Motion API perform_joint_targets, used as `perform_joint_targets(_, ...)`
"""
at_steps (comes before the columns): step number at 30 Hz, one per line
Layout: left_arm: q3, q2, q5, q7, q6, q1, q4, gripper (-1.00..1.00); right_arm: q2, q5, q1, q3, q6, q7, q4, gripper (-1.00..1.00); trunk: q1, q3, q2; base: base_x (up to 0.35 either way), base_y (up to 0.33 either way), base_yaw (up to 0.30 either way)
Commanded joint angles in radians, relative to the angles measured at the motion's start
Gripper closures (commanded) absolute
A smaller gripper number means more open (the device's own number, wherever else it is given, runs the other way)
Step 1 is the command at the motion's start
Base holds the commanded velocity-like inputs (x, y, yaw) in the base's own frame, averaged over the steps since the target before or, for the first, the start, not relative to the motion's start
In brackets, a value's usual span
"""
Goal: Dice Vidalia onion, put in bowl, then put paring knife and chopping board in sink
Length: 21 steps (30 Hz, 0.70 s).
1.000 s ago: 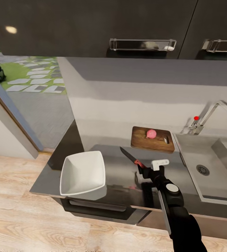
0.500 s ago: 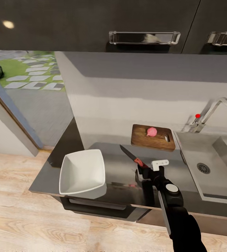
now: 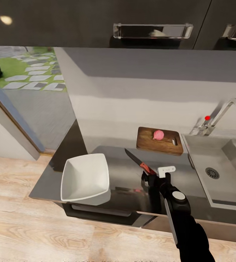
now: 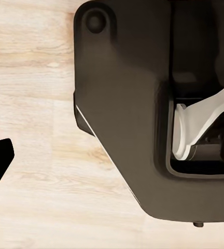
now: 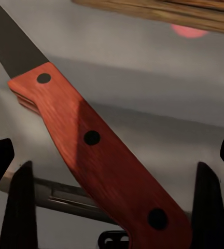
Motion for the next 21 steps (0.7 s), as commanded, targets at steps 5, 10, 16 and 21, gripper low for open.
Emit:
perform_joint_targets(5,-0.008,0.001,0.008,0.008,-0.002,0.000,-0.002,-1.00,0.001,0.011,-0.001,-0.002,0.004,0.009,-0.002,-1.00,0.001,-0.009,-0.002,0.000,0.000,0.000)
perform_joint_targets(10,-0.008,0.001,0.008,0.009,-0.002,0.000,-0.001,-1.00,0.001,0.011,-0.001,-0.002,0.004,0.009,-0.002,-1.00,0.001,-0.017,-0.002,0.000,0.000,0.000)
perform_joint_targets(16,-0.008,0.001,0.008,0.009,-0.002,0.000,0.000,-1.00,0.001,0.011,-0.001,-0.002,0.004,0.009,-0.002,-1.00,0.001,-0.025,-0.002,0.000,0.000,0.000)
perform_joint_targets(21,-0.008,0.002,0.008,0.009,-0.002,0.000,0.000,-1.00,0.001,0.011,-0.001,-0.003,0.004,0.009,-0.002,-1.00,0.001,-0.026,-0.002,0.000,0.000,0.000)
